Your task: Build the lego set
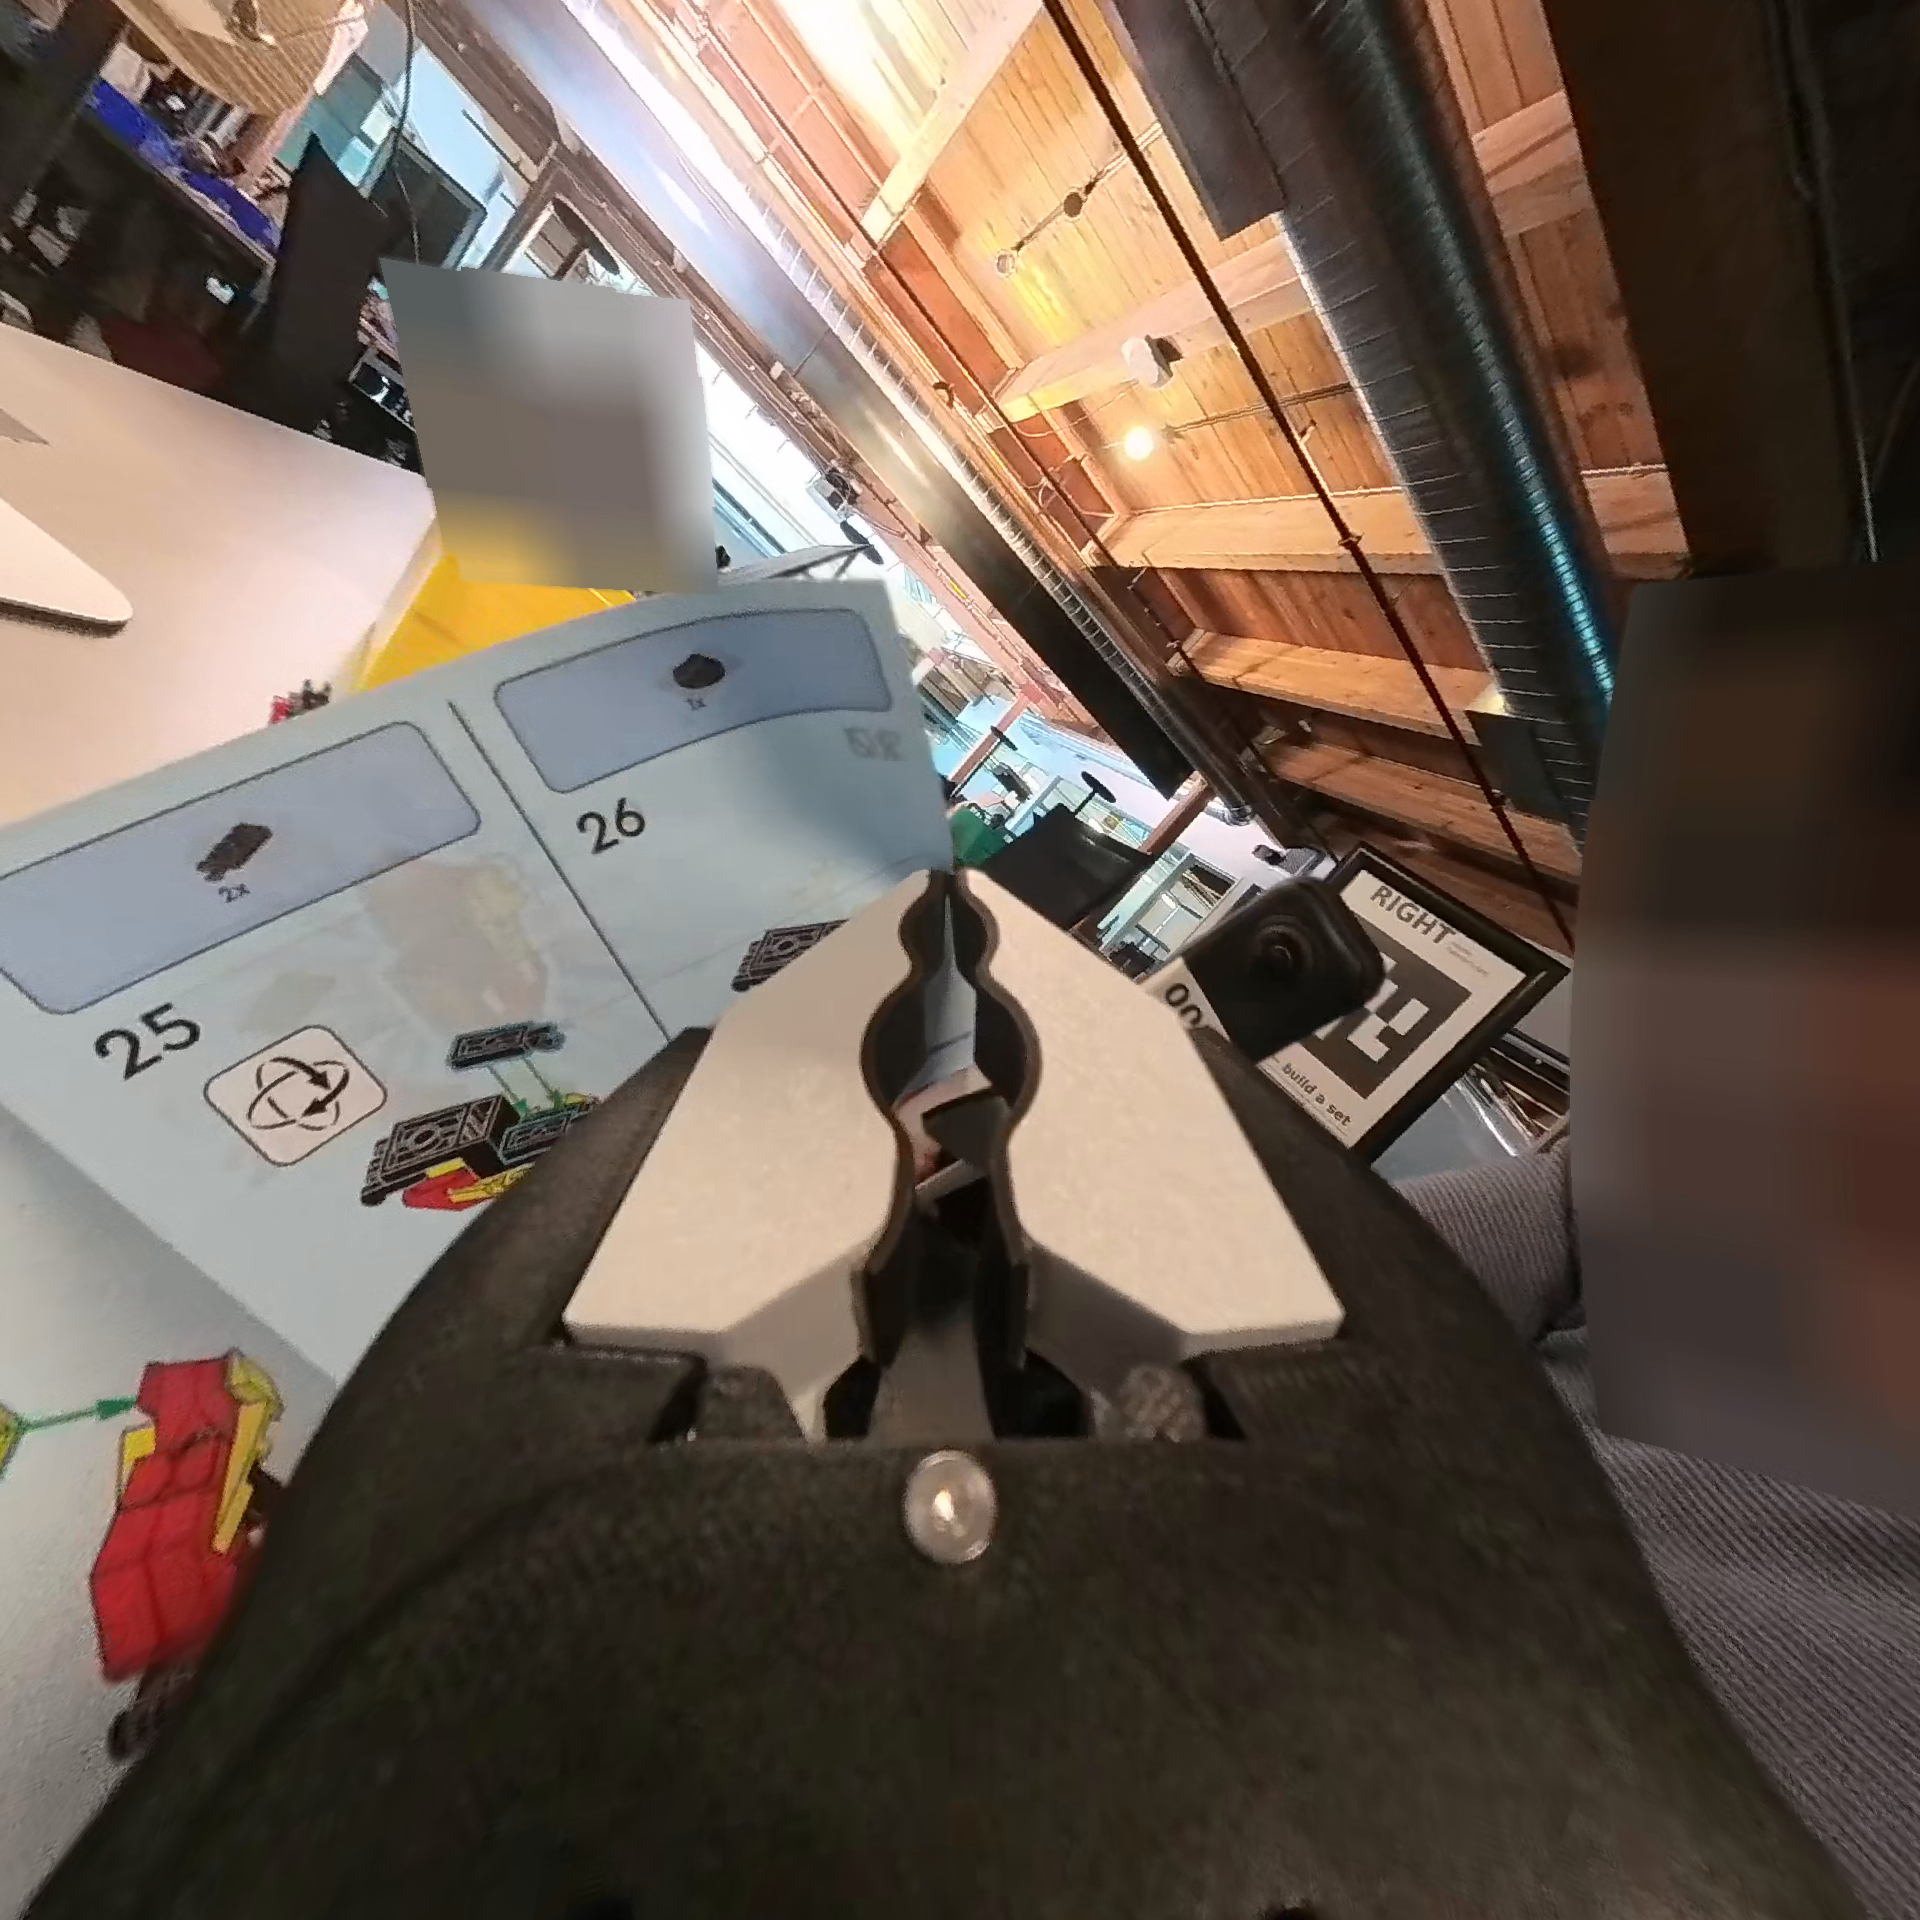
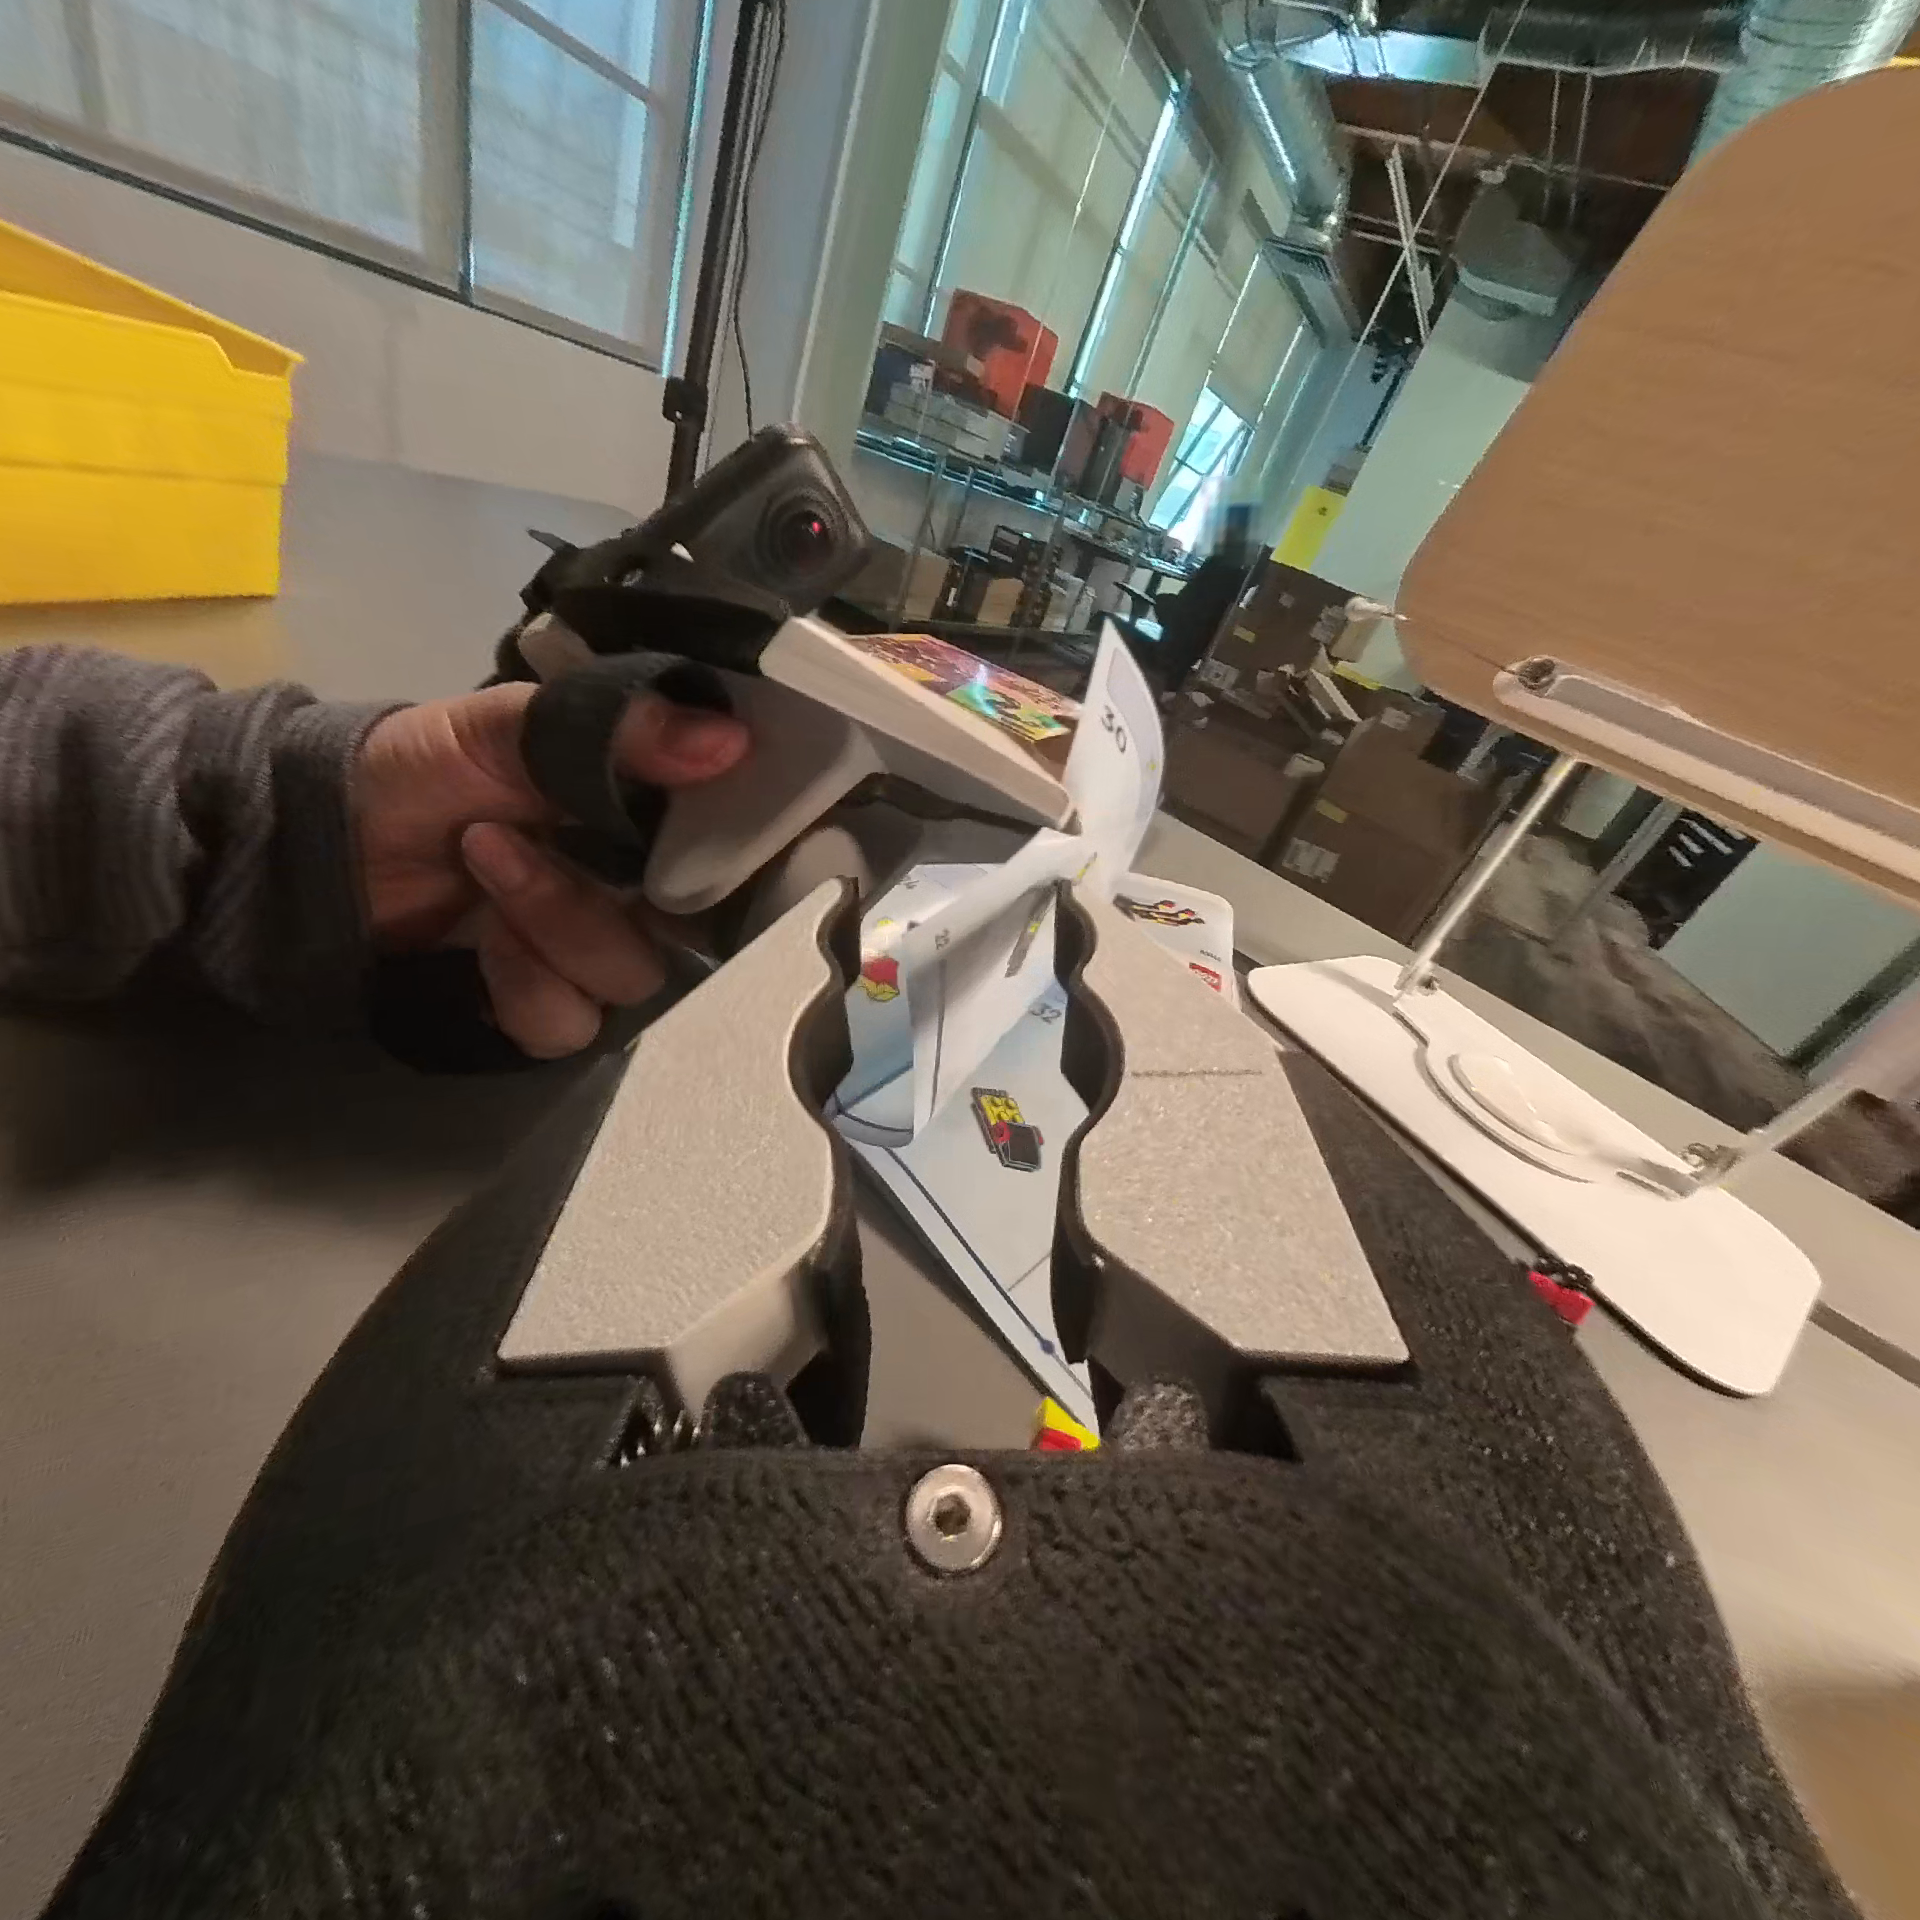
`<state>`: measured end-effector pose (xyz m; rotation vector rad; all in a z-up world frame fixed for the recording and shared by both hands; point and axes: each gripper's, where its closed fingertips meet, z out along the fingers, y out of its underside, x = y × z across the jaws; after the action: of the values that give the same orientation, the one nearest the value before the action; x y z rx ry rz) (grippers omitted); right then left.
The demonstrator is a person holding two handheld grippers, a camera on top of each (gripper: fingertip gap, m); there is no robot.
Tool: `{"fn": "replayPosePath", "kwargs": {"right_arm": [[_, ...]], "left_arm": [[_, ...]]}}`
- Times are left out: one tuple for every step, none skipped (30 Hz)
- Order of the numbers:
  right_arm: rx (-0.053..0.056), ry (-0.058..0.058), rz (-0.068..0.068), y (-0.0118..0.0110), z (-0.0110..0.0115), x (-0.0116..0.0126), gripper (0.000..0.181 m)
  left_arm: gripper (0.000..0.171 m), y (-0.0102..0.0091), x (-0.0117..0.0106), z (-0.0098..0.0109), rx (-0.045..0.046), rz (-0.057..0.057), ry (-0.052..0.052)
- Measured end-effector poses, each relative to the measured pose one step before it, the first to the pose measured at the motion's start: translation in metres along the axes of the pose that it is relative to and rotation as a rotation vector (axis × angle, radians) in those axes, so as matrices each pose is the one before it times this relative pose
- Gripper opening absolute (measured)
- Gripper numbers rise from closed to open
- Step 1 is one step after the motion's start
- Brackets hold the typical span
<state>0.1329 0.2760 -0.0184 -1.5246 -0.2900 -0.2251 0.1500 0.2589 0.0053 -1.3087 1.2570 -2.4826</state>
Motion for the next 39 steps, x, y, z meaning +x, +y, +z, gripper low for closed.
{"fn": "replayPosePath", "kwargs": {"right_arm": [[0.0068,-0.0051,0.0093,-0.00082,-0.00059,0.00002,0.036],[0.0055,-0.003,0.0087,-0.00065,-0.00038,0.00036,0.036],[0.0032,-0.0021,0.0077,-0.00039,-0.00033,0.00038,0.035],[0.0019,-0.0014,0.0065,-0.00027,-0.00022,0.00037,0.035],[0.0019,-0.0007,0.0053,-0.00011,-0.00022,0.00041,0.036],[0.0022,-0.0018,0.0044,-0.00032,-0.00018,0.00015,0.035],[0.0026,-0.0022,0.0048,-0.00028,-0.00016,0.00003,0.035],[0.0029,-0.0018,0.0057,-0.0004,-0.00025,0.00015,0.035],[0.0026,-0.0019,0.0063,-0.00036,-0.00017,0.00011,0.035],[0.0027,-0.0028,0.0064,-0.00035,-0.00017,0.00006,0.035],[0.0025,-0.0025,0.0057,-0.00036,-0.00018,0.00006,0.035],[0.0017,-0.0017,0.0043,-0.00021,-0.00022,0.00004,0.035],[0.0011,-0.0017,0.0033,-0.0001,-0.00007,0.00013,0.035],[0.0007,-0.0013,0.0024,-0.00014,-0.00017,-0.00005,0.035],[0.0008,-0.0016,0.0015,-0.00007,-0.00006,-0.00014,0.035],[0.0008,-0.0015,0.0015,-0.00017,-0.00005,-0.0001,0.035],[0.0008,-0.001,0.0019,-0.00007,-0.00006,-0.00009,0.035],[0.0008,-0.0011,0.0015,-0.00017,-0.00005,-0.00005,0.035],[0.0003,-0.001,0.001,-0.00003,-0.00009,-0.00013,0.036],[-0.0001,-0.0007,0.0006,-0.00006,-0.00001,-0.00002,0.036],[0.0003,-0.0016,0.0004,-0.00001,0.00001,-0.00016,0.035],[0.0006,-0.0021,0.001,-0.00008,-0.00017,-0.00028,0.035],[0.0008,-0.0014,0.0016,-0.00018,-0.00005,-0.00011,0.035],[0.0013,-0.0015,0.0023,-0.00012,-0.00014,-0.0001,0.036],[0.0014,-0.0018,0.0028,-0.00021,-0.00003,-0.00004,0.035],[0.0012,-0.0016,0.0027,-0.00019,-0.00015,-0.00002,0.035],[0.0012,-0.0012,0.0021,-0.00009,-0.00016,0.00005,0.035],[0.0013,-0.0011,0.0013,-0.00024,-0.00013,-0.00005,0.035],[0.0011,-0.0013,0.001,-0.00012,-0.00015,-0.00007,0.035],[0.0005,-0.001,0.0009,-0.00005,0.00003,-0.0001,0.035],[0.0007,-0.0012,0.0011,-0.00008,-0.00006,-0.00015,0.035],[0.0011,-0.0012,0.0013,-0.00023,-0.00003,-0.00014,0.035],[0.0004,-0.0006,0.0009,-0.00005,-0.00008,-0.00006,0.035],[0.0,-0.0004,0.0007,0.00004,-0.00002,0.00009,0.035],[0.0002,-0.0003,0.0007,-0.00012,-0.00009,0.00002,0.035],[-0.0001,-0.0002,0.0006,0.00004,-0.00002,0.00002,0.035],[0.0,-0.0006,0.0002,0.0,0.0,-0.00011,0.035],[0.0007,-0.0009,-0.0001,-0.00011,-0.00005,-0.00012,0.035],[0.0003,-0.0008,0.0002,-0.00002,0.00001,-0.00003,0.035]], "left_arm": [[0.0,0.00102,0.00056,0.00068,-0.00578,0.0016,0.0035],[0.0,0.00101,0.00051,0.00052,-0.00512,0.0023,0.0022],[0.0,0.00077,0.00001,0.00045,-0.00388,0.0016,-0.0007],[0.0,0.00041,-0.00027,0.00025,-0.00217,0.0007,-0.0011],[0.0,0.00021,-0.00022,0.00011,-0.00097,-0.0006,-0.0008],[0.0,0.00018,0.00001,0.00012,-0.00122,-0.0007,0.0004],[0.0,0.0003,0.00007,0.00016,-0.00117,-0.0002,0.0012],[0.0,0.00026,0.00017,0.00012,-0.00112,-0.0002,0.001],[0.001,0.0003,0.0001,0.00016,-0.00117,-0.0003,0.0014],[0.001,0.00032,0.00033,0.0002,-0.00154,-0.0011,0.0031],[0.001,0.00019,0.00038,0.00011,-0.00137,-0.001,0.0029],[0.001,0.00016,0.00006,-0.00002,-0.00039,-0.001,0.0013],[0.001,-0.00001,0.00008,0.00002,-0.00036,-0.0011,0.0017],[0.001,-0.00001,0.00007,-0.00003,-0.0001,-0.0012,0.0011],[0.001,0.0,0.0001,-0.00004,-0.00022,-0.0009,0.0014],[0.002,0.00002,0.00024,-0.00001,-0.00017,-0.0001,0.0016],[0.002,0.00006,0.00005,-0.00003,0.00005,-0.0002,0.0008],[0.002,-0.00004,0.0001,-0.00008,-0.00014,-0.0002,0.0009],[0.002,0.00009,-0.00004,0.00001,-0.00039,-0.0005,0.0004],[0.002,0.00004,0.0,-0.00002,-0.00027,-0.0005,-0.0002],[0.002,0.00005,0.00005,-0.00008,-0.00014,0.0011,0.0005],[0.002,0.00002,0.00035,0.00003,-0.00044,0.0018,0.0017],[0.002,0.00012,0.00017,-0.00002,-0.00021,0.0006,0.0008],[0.002,0.00004,0.00019,0.00004,0.00002,-0.0009,0.0019],[0.002,-0.00002,0.00015,-0.00012,0.0,-0.0017,0.0022],[0.002,-0.00007,0.0002,-0.00001,0.00033,-0.0014,0.0019],[0.002,0.00005,0.00014,-0.00012,-0.00033,-0.0007,0.0014],[0.002,0.00005,0.00022,-0.00002,-0.00033,-0.0001,0.0015],[0.002,0.00012,0.00027,0.00009,-0.00063,-0.0003,0.002],[0.002,0.00009,0.00019,0.00001,-0.00086,-0.0004,0.0016],[0.002,0.00013,0.00024,0.00008,-0.00072,-0.0001,0.0019],[0.002,0.0003,0.0004,0.00005,-0.00122,0.0001,0.0024],[0.002,0.00005,0.00001,0.00008,-0.00082,-0.0003,0.0009],[0.002,0.00005,-0.00007,0.00003,-0.00011,-0.0006,0.0002],[0.002,0.00009,0.00003,-0.00004,-0.00018,-0.0003,0.0005],[0.002,-0.00005,-0.00011,-0.00002,-0.00032,0.0,-0.0001],[0.002,0.00017,-0.00014,0.00007,-0.00051,-0.0001,-0.0004],[0.002,0.00003,0.00013,-0.00001,-0.0002,0.0,0.0009],[0.002,0.00018,-0.00001,0.00011,-0.00082,-0.0008,0.0007]]}}
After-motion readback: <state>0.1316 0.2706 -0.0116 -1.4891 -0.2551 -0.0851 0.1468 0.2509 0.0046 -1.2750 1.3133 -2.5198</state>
